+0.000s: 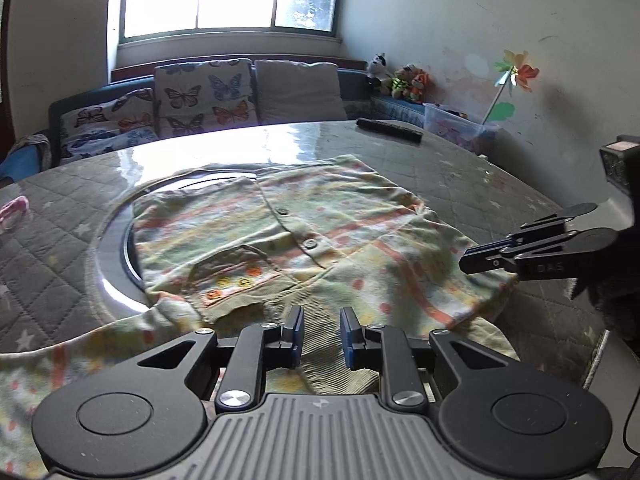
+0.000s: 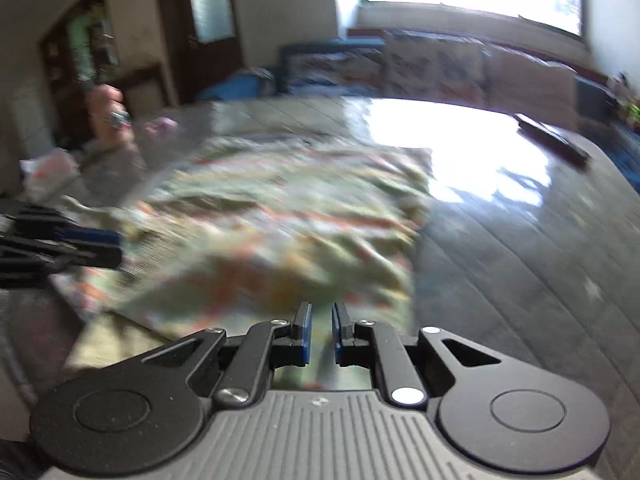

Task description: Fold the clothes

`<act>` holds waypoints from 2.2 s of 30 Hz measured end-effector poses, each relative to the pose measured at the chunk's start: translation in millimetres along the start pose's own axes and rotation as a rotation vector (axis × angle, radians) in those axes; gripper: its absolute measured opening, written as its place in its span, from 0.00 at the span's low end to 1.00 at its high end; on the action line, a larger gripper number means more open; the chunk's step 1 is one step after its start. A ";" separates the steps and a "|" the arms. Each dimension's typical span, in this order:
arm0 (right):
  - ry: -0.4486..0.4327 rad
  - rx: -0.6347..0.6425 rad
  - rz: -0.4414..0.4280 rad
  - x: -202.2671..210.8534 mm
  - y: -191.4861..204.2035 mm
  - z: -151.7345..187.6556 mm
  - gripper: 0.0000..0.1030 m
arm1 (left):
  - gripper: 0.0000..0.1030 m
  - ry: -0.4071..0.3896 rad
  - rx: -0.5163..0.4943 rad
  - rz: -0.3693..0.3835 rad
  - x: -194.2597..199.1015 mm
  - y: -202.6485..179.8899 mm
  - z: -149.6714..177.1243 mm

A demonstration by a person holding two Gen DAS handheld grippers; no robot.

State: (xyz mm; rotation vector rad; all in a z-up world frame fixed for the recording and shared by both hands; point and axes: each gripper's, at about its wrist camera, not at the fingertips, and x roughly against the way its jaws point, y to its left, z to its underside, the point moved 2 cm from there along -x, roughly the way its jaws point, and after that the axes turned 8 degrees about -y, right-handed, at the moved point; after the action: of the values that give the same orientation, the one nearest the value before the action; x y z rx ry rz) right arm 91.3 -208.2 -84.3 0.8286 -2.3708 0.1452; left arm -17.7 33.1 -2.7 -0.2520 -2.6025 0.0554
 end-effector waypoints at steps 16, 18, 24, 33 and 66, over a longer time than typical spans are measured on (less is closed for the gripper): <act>-0.046 -0.025 0.042 -49.8 -24.1 -28.0 0.10 | 0.21 0.068 0.001 -0.015 -34.9 8.9 2.6; -0.051 -0.019 0.038 -46.4 -19.2 -29.1 0.10 | 0.21 0.068 0.007 -0.019 -34.1 11.9 3.2; -0.071 0.040 -0.078 -34.0 21.9 -33.2 0.19 | 0.20 0.051 0.016 -0.057 -20.7 18.0 1.2; -0.050 0.199 -0.175 -40.2 79.8 -20.4 0.28 | 0.21 0.009 0.081 -0.213 25.7 54.8 6.9; 0.041 0.320 -0.386 -50.0 149.2 -14.5 0.09 | 0.32 0.003 0.404 -0.756 127.0 172.7 55.2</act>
State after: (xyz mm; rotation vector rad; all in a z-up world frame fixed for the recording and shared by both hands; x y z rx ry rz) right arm 40.6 -58.6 -87.8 1.4024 -2.1312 0.3830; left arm -124.1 227.2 -2.5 0.8616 -2.4433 0.3008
